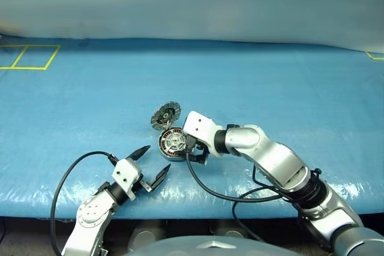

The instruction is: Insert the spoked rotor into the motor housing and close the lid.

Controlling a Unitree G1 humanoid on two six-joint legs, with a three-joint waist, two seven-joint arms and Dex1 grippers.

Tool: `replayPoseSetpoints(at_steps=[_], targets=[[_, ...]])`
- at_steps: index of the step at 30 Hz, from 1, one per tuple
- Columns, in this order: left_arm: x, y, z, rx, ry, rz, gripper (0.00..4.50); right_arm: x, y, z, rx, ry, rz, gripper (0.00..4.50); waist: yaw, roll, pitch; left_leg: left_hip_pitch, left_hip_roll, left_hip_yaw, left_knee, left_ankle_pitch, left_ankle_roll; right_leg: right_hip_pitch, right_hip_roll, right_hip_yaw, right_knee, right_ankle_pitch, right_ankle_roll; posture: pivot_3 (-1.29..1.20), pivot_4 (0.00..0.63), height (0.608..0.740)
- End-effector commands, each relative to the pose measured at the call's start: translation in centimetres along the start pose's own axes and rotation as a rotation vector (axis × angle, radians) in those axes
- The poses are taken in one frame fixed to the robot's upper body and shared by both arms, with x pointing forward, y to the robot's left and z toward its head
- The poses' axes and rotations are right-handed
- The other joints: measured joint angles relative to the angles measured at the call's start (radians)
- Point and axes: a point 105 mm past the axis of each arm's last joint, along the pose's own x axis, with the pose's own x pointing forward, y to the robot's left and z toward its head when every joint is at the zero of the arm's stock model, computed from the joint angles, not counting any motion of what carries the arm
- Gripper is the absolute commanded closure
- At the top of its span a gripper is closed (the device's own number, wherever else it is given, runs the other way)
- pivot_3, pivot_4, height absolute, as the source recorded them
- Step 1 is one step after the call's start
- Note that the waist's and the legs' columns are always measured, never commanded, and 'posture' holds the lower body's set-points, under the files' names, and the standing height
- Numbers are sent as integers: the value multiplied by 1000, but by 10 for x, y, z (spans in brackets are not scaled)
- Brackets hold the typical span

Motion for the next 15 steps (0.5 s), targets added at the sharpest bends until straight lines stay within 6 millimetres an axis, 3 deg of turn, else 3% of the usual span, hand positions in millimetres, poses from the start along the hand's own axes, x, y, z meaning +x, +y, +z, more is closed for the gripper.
replayPoseSetpoints(at_steps=[1,3,6,9,12,15], targets=[[-1,0,8,19,-33,1,0,-13,-7,27,26,-126,-37,14,0,0,0,0,0,0,0,0,0,0,0,0,0,0,0,0,150,740],[-3,6,12,10,-50,27,0,-19,-11,32,66,-163,-59,14,1,0,0,0,0,0,0,0,0,0,0,0,0,0,0,0,150,740],[-8,18,15,7,-54,72,0,-26,-15,30,139,-194,-95,652,1,0,0,0,0,-1,0,0,0,0,0,0,0,0,0,0,150,740],[-16,34,16,-11,-37,138,0,-27,-15,21,189,-190,-126,1580,2,0,0,0,0,-1,0,0,0,0,0,0,0,0,0,0,150,740],[-27,63,36,-90,-128,231,0,-26,-13,12,246,-202,-160,2612,1,0,0,0,0,-1,0,0,0,0,0,0,0,0,0,0,150,740],[-33,85,65,-148,-244,249,618,-26,-12,6,282,-210,-183,3648,0,0,0,0,1,-1,0,0,0,-1,0,-1,1,0,0,0,150,740]])
